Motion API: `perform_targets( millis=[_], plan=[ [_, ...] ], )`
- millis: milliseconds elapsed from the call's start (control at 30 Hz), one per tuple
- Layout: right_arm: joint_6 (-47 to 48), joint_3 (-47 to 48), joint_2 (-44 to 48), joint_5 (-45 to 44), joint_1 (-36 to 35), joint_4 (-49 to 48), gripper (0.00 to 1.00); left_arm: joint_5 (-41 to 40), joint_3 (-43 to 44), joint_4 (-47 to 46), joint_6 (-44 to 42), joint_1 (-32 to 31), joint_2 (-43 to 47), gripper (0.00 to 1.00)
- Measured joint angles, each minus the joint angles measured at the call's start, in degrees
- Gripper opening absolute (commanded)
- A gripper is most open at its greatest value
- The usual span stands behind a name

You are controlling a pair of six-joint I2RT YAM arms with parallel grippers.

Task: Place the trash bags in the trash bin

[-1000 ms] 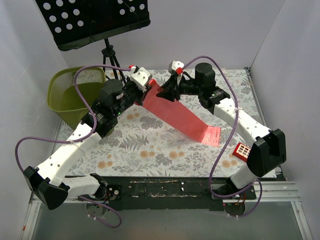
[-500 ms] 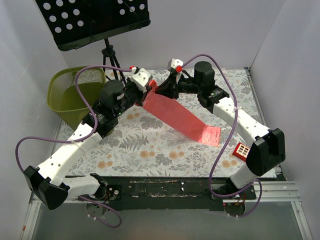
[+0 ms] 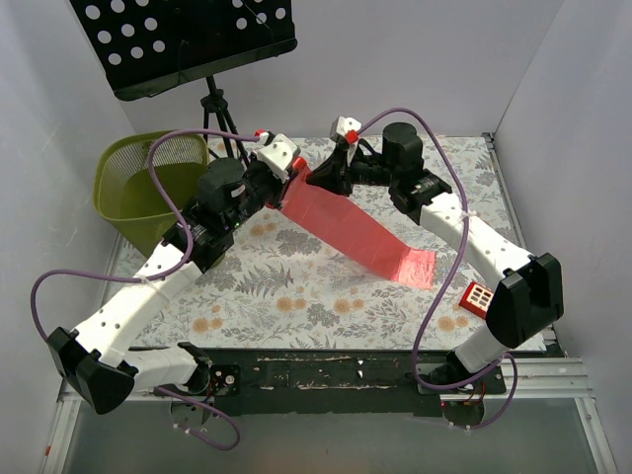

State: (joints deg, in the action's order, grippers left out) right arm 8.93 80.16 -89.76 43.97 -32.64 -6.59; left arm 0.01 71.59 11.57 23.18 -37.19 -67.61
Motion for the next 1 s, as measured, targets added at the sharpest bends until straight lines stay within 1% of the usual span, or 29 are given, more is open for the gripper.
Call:
perform_targets(
  millis=[33,100,267,333,433,533,600,667,800,900,1000],
  plan=[
    [0.0,-0.1,0.0,-0.1,0.0,0.0,0.13,-0.1,0.0,0.0,0.0,0.0,0.0,0.00],
    [0.0,-0.2,0.0,-0.3,0.0,0.1,0.01,-0.1,0.0,0.0,0.0,0.0,0.0,0.00],
    [0.9,-0.1,0.0,-0.7,-0.1,0.4,0.01,-0.6,0.0,0.0,0.0,0.0,0.0,0.00],
    [2.7,-0.1,0.0,-1.8,-0.4,1.0,0.01,-1.2,-0.1,0.0,0.3,0.0,-0.1,0.00],
    [8.7,0.0,0.3,-4.1,-2.1,4.2,0.01,-2.1,-0.1,0.3,1.9,0.0,-0.7,0.00],
    [16.8,-0.1,1.7,-7.0,-5.2,8.3,0.01,-3.4,-0.1,1.3,5.0,-0.1,-2.3,0.00],
    [22.4,-0.7,3.8,-9.0,-7.5,11.0,0.01,-4.3,-0.1,2.0,6.7,-0.2,-3.3,0.00],
    [26.2,-1.9,6.8,-9.4,-10.3,13.8,0.01,-6.9,0.1,1.7,8.0,0.3,-4.8,0.00],
    [30.0,-2.3,12.0,-9.0,-15.0,18.4,0.01,-11.1,-0.3,0.5,9.0,1.1,-6.7,0.00],
    [31.3,-2.8,15.5,-9.0,-15.5,21.1,0.01,-13.4,-1.7,-1.4,9.0,1.1,-6.7,0.00],
    [32.0,-4.0,18.8,-9.2,-14.1,24.0,0.01,-14.5,-3.1,-2.1,8.4,1.1,-6.5,0.00]
  ],
)
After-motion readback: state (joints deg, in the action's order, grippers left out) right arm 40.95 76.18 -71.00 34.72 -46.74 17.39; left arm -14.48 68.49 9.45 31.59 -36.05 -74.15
